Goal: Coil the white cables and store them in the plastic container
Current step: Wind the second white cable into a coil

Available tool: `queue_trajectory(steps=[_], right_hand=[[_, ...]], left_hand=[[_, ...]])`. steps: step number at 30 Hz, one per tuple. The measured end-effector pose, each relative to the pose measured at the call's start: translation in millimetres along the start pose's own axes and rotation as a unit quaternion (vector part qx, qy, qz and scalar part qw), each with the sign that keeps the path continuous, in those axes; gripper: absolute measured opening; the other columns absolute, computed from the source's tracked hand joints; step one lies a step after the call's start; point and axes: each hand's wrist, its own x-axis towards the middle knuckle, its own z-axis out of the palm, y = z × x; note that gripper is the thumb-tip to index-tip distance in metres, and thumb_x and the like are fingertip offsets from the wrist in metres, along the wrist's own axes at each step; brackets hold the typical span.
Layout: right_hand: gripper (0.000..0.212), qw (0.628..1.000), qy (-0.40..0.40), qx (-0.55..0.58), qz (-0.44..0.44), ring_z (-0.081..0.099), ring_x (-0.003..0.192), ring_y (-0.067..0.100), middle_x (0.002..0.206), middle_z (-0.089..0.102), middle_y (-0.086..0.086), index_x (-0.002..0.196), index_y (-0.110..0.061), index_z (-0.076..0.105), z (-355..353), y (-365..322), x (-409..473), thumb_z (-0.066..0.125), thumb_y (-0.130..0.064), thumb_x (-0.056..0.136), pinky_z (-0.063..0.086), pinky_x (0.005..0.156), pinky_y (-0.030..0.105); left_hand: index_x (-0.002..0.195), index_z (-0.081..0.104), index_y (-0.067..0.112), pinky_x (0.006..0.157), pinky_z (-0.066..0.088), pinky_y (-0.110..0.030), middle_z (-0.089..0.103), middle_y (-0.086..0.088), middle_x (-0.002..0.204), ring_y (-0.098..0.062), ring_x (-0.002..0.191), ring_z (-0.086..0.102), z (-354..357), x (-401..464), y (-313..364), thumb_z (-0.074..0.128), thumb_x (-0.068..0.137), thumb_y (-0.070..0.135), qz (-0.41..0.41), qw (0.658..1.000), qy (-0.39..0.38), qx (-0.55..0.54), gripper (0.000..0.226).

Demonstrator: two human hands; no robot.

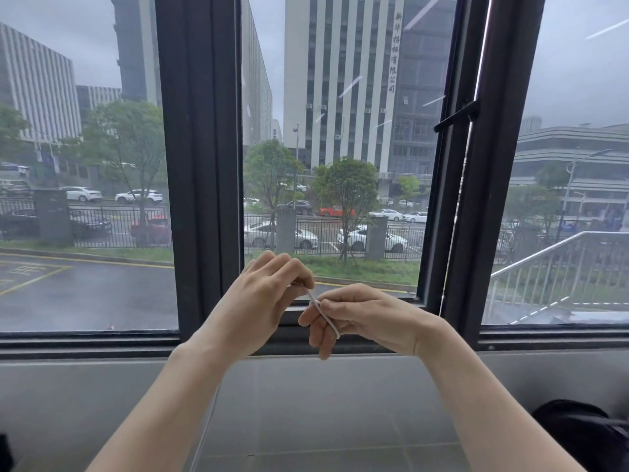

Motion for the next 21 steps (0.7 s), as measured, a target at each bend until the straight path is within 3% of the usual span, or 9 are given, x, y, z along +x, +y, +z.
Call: queue_trajectory(steps=[3,6,9,11,13,15,18,21], right_hand=[[0.04,0.999,-0.037,0.029,-0.006,0.066,0.081,0.034,0.095,0.068,0.02,0.118,0.015,0.061,-2,-4,-3,0.043,-0.019,0.108,0.051,0.088,0.043],[0.039,0.994,-0.074,0.07,-0.033,0.067,0.082,0.033,0.097,0.067,0.02,0.12,0.018,0.057,-1,-10,-6,0.039,-0.014,0.108,0.051,0.088,0.042],[0.037,0.989,-0.097,0.1,-0.057,0.069,0.085,0.032,0.101,0.066,0.021,0.124,0.017,0.056,3,-15,-4,0.035,-0.009,0.108,0.052,0.089,0.041],[0.037,0.985,-0.103,0.12,-0.073,0.07,0.087,0.032,0.104,0.065,0.021,0.126,0.015,0.056,8,-16,-1,0.034,-0.009,0.108,0.053,0.091,0.04],[0.038,0.981,-0.097,0.143,-0.089,0.071,0.091,0.033,0.107,0.065,0.022,0.127,0.015,0.055,11,-15,2,0.035,-0.01,0.107,0.053,0.094,0.04],[0.041,0.979,-0.079,0.16,-0.102,0.071,0.096,0.033,0.112,0.066,0.025,0.128,0.02,0.052,13,-13,7,0.037,-0.011,0.107,0.051,0.098,0.043],[0.041,0.976,-0.057,0.178,-0.112,0.071,0.101,0.033,0.121,0.064,0.029,0.13,0.017,0.054,15,-7,12,0.038,-0.013,0.107,0.045,0.094,0.048],[0.042,0.971,-0.037,0.204,-0.122,0.07,0.108,0.035,0.125,0.063,0.032,0.132,0.016,0.054,20,-4,16,0.038,-0.014,0.107,0.048,0.092,0.047]], left_hand=[[0.099,0.066,0.025,0.086,0.045,-0.024,0.06,0.014,0.093,-0.017,0.095,0.054,1,-3,1,0.054,0.1,0.025,-0.035,0.996,0.018,-0.086,0.012],[0.096,0.067,0.026,0.079,0.044,-0.022,0.063,0.013,0.089,-0.015,0.089,0.058,6,-5,6,0.054,0.101,0.018,-0.102,0.968,0.038,-0.227,0.016],[0.098,0.066,0.016,0.076,0.049,-0.028,0.067,0.004,0.081,-0.015,0.078,0.063,15,-9,15,0.051,0.102,0.007,-0.143,0.911,0.068,-0.381,0.019],[0.101,0.065,0.009,0.067,0.053,-0.036,0.061,-0.021,0.073,-0.029,0.07,0.062,23,-14,22,0.05,0.102,0.002,-0.176,0.858,0.088,-0.474,0.016],[0.106,0.064,0.006,0.062,0.052,-0.037,0.054,-0.032,0.073,-0.032,0.07,0.055,32,-17,28,0.053,0.102,0.008,-0.214,0.803,0.101,-0.547,0.012],[0.111,0.063,0.002,0.064,0.053,-0.031,0.057,-0.025,0.079,-0.029,0.075,0.054,38,-18,35,0.058,0.099,0.013,-0.242,0.769,0.118,-0.58,0.017],[0.099,0.071,0.015,0.053,0.046,-0.027,0.063,-0.003,0.068,-0.016,0.059,0.051,41,-17,45,0.063,0.085,0.008,-0.287,0.747,0.156,-0.58,0.018],[0.09,0.072,0.018,0.052,0.04,-0.029,0.057,0.001,0.059,-0.014,0.053,0.045,46,-19,48,0.054,0.097,0.004,-0.33,0.742,0.173,-0.557,0.024]])
